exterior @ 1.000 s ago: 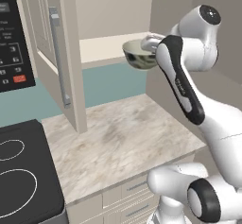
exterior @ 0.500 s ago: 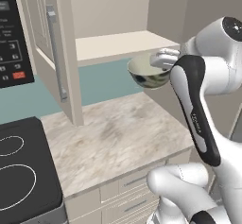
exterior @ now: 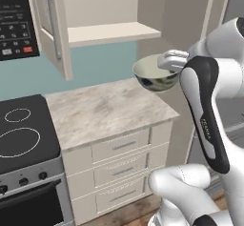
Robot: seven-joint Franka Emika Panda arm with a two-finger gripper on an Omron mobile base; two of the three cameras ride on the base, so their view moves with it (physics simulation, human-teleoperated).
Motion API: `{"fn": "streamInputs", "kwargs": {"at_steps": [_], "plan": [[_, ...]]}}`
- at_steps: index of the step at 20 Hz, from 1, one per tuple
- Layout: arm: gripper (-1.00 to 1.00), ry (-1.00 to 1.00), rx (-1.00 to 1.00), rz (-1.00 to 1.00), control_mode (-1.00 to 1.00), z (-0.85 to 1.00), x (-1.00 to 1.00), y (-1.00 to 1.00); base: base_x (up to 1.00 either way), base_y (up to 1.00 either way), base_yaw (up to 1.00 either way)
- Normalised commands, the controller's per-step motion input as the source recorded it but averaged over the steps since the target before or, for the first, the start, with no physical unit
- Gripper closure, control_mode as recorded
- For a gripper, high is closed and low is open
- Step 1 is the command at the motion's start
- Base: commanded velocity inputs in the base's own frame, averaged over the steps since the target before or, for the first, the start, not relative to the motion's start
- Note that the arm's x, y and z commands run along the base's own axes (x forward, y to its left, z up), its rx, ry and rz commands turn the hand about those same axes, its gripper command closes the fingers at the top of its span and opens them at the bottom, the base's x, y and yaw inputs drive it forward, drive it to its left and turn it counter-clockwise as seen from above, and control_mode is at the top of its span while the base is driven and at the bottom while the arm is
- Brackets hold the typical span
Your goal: Take the smaller bowl and place it next to the appetizer plate on the dining counter , and place the larger bowl next to the plate with cooked food.
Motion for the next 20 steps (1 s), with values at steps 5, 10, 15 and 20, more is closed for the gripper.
{"fn": "streamInputs", "kwargs": {"at_steps": [5, 10, 15, 20], "plan": [[1.0, 0.0, 0.0, 0.0, 1.0, 0.0, 0.0, 0.0, -0.34, 0.63, 0.3], [1.0, 0.0, 0.0, 0.0, 1.0, 0.0, 0.0, 0.0, -0.32, 0.62, 0.37], [1.0, 0.0, 0.0, 0.0, 1.0, 0.0, 0.0, 0.0, -0.08, 0.73, 0.32], [1.0, 0.0, 0.0, 0.0, 1.0, 0.0, 0.0, 0.0, 0.03, 0.97, 0.25]]}}
